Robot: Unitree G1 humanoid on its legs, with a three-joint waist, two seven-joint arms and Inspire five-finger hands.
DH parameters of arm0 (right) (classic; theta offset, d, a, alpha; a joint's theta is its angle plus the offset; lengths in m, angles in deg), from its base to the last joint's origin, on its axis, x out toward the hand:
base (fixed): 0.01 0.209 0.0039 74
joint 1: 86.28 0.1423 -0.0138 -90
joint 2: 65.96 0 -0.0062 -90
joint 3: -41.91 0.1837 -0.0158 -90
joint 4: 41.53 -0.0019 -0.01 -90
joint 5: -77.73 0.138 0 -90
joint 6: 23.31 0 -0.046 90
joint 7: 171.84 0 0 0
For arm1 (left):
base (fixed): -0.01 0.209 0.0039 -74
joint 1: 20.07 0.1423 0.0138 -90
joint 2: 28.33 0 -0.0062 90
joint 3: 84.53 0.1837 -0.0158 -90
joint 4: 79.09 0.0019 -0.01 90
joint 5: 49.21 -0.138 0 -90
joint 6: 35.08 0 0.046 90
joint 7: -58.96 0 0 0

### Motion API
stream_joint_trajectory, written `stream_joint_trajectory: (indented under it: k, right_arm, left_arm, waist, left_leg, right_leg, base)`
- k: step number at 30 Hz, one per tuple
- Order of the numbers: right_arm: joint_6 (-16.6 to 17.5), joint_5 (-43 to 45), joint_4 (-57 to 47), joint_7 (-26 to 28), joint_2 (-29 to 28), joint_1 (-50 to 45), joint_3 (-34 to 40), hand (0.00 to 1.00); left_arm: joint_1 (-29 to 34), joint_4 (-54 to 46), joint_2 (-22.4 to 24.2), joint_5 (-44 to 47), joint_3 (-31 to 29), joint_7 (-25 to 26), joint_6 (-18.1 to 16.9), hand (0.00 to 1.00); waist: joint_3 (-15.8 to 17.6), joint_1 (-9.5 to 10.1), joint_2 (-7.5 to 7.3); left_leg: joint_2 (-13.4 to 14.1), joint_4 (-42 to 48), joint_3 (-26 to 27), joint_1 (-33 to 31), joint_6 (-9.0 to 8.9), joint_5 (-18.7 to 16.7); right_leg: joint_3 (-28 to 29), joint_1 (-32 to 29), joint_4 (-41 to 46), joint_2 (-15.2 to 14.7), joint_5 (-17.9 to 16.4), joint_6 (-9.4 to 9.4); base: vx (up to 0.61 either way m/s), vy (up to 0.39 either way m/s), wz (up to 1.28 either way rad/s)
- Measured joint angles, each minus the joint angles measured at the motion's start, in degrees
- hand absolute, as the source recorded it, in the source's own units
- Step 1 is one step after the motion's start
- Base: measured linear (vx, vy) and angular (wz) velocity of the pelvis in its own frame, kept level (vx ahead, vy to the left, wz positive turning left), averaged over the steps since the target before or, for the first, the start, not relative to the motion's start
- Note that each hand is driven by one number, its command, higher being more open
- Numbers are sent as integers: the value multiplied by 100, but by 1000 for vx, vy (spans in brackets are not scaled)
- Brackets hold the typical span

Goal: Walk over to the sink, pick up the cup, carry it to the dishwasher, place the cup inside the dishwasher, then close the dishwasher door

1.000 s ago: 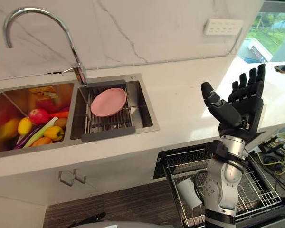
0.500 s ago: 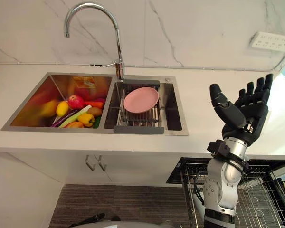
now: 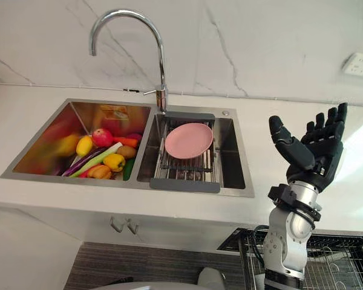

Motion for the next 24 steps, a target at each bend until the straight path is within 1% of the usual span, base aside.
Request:
stream_joint_trajectory:
  k: [1, 2, 7, 10, 12, 15, 16, 18, 19, 21, 24]
  right_arm:
    - [0, 2, 0, 14, -1, 0, 25, 100]
    - [-83, 114, -4, 782, -47, -184, -79, 100]
    - [-83, 115, -5, 781, -46, -184, -111, 100]
    - [-103, 242, -3, 795, 15, -198, -307, 100]
    - [-241, 286, -3, 833, 74, -197, -495, 100]
    - [-462, 171, 1, 915, 105, -191, -520, 100]
    - [-653, -168, 2, 945, 337, -153, -520, 100]
    - [-828, -547, 16, 1059, 588, -48, -523, 100]
    - [-1072, -1054, 216, 1328, 1024, 262, -640, 100]
    - [-1228, -1361, 396, 1521, 1326, 463, -781, 100]
    - [-1335, -1876, 461, 1867, 1565, 563, -1024, 100]
  left_arm:
    - [1, 1, 5, 0, 2, -10, 0, 100]
    - [11, 5, 59, -171, 7, -14, 17, 100]
    - [11, 12, 91, -171, 6, -14, 14, 100]
    - [5, -26, 115, -166, 12, -22, -103, 100]
    - [8, -66, 142, -97, 12, -32, -169, 100]
    - [12, -100, 150, 69, 17, -46, -236, 100]
    - [16, -123, 152, 241, 26, -48, -264, 100]
    - [33, -137, 148, 239, 42, -55, -281, 100]
    - [102, -211, 144, 228, 113, -58, -350, 100]
    - [132, -271, 155, 204, 121, -67, -393, 100]
    - [143, -285, 149, 115, 118, -127, -423, 100]
  waist:
    - [5, -1, -9]
    - [43, -150, 187]
    - [39, -145, 198]
    - [51, -149, 233]
    - [66, -112, 259]
    - [64, -26, 256]
    - [61, 70, 249]
    - [62, 130, 247]
    - [64, 139, 245]
    - [67, 181, 239]
    - [65, 197, 215]
  left_leg:
    - [2, 3, 25, 27, -2, -2]
    - [-140, -56, 194, 168, 113, -148]
    - [-130, -3, 200, 137, 114, -147]
    - [-78, 139, 278, -57, 110, -148]
    - [-15, 232, 387, -161, 84, -162]
    - [60, 331, 598, -240, 58, -178]
    - [107, 378, 680, -308, 43, -187]
    - [128, 400, 707, -338, 26, -193]
    - [169, 399, 778, -295, -24, -203]
    - [214, 396, 845, -210, -65, -223]
    - [246, 375, 848, -157, -100, -234]
  right_leg:
    - [1, 43, -27, 2, 0, 0]
    - [197, 265, -420, -40, 196, 100]
    - [184, 281, -500, -34, 238, 107]
    - [76, 375, -901, 1, 463, 119]
    - [14, 475, -1231, 50, 636, 111]
    - [-72, 578, -1571, 110, 781, 63]
    - [-195, 643, -1842, 144, 870, 3]
    - [-264, 683, -1987, 162, 989, -28]
    - [-228, 752, -2089, 217, 1123, 18]
    - [-192, 815, -2090, 262, 1130, 15]
    - [-207, 880, -2138, 301, 1136, 8]
  base:
    - [41, -3, -3]
    - [0, 0, 0]
    - [0, 0, 0]
    - [-13, 2, 10]
    - [-27, 2, 9]
    - [-37, -14, 3]
    - [-40, -27, -7]
    - [-15, -34, -14]
    - [-2, -31, -19]
    - [-9, -24, -16]
    - [-7, -8, -2]
